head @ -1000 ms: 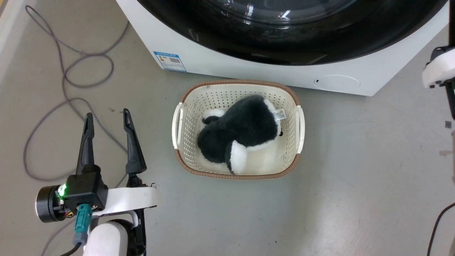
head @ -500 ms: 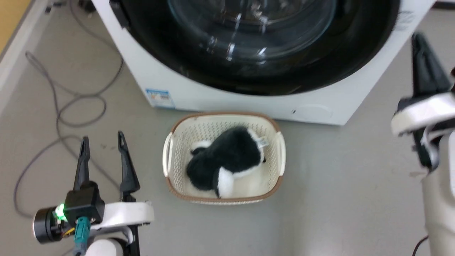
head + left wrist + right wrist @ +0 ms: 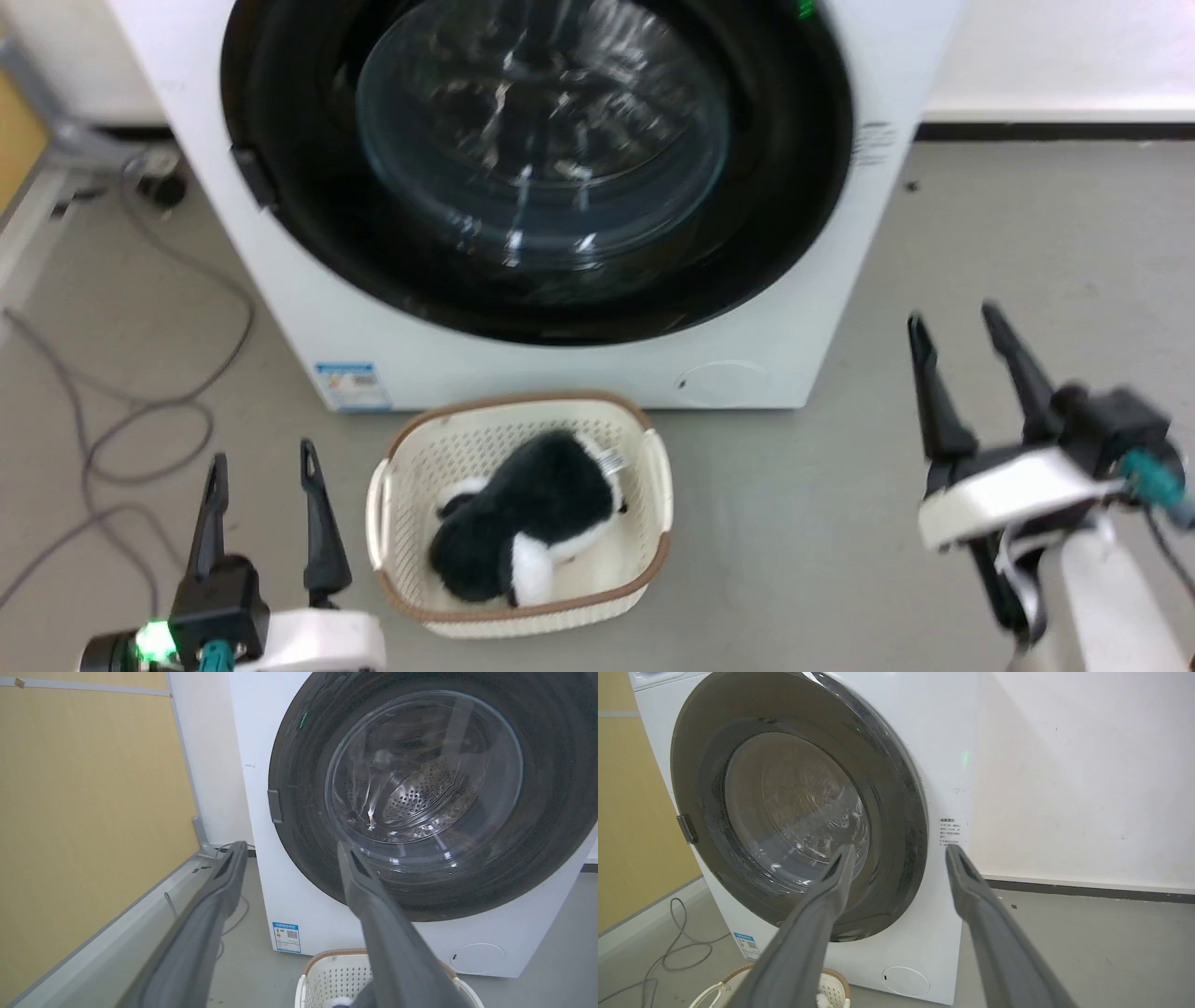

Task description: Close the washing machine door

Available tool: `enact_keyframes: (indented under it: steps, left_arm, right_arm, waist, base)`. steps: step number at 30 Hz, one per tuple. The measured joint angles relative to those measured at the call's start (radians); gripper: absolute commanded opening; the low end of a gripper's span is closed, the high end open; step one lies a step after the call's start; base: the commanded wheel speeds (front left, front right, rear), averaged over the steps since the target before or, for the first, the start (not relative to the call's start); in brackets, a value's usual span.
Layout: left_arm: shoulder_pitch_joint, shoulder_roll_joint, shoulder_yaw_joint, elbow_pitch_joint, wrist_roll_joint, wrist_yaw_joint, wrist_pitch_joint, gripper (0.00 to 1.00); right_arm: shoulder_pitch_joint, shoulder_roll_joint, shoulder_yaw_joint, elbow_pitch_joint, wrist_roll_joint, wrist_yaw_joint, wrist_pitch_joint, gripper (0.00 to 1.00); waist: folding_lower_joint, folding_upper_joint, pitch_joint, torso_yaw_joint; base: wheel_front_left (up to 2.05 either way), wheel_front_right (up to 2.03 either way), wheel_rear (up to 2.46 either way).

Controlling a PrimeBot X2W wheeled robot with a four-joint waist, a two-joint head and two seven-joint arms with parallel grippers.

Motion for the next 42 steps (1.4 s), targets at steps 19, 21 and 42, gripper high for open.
enact_keyframes:
  steps: [19,21,42]
  left_arm:
    - [0.063,0.000,0.003,0.009,-0.026,-0.033,0.003,0.00]
    - [0.063,0.000,0.003,0.009,-0.026,-0.033,0.007,0.00]
    - [0.058,-0.002,-0.002,0.011,-0.023,-0.064,0.047,0.00]
  right_arm:
    - [0.231,0.030,0.027,-0.126,0.003,0.000,0.002,0.00]
    - [0.231,0.030,0.027,-0.127,0.003,0.000,0.006,0.00]
    - [0.233,0.030,0.026,-0.156,-0.014,0.000,0.046,0.00]
  waist:
    - [0.0000,0.0000,-0.083,-0.106]
    - [0.0000,0.0000,-0.083,-0.104]
    - [0.0001,0.0000,-0.082,-0.082]
  base:
    - [0.00,0.00,0.00]
    - [0.00,0.00,0.00]
    - [0.00,0.00,0.00]
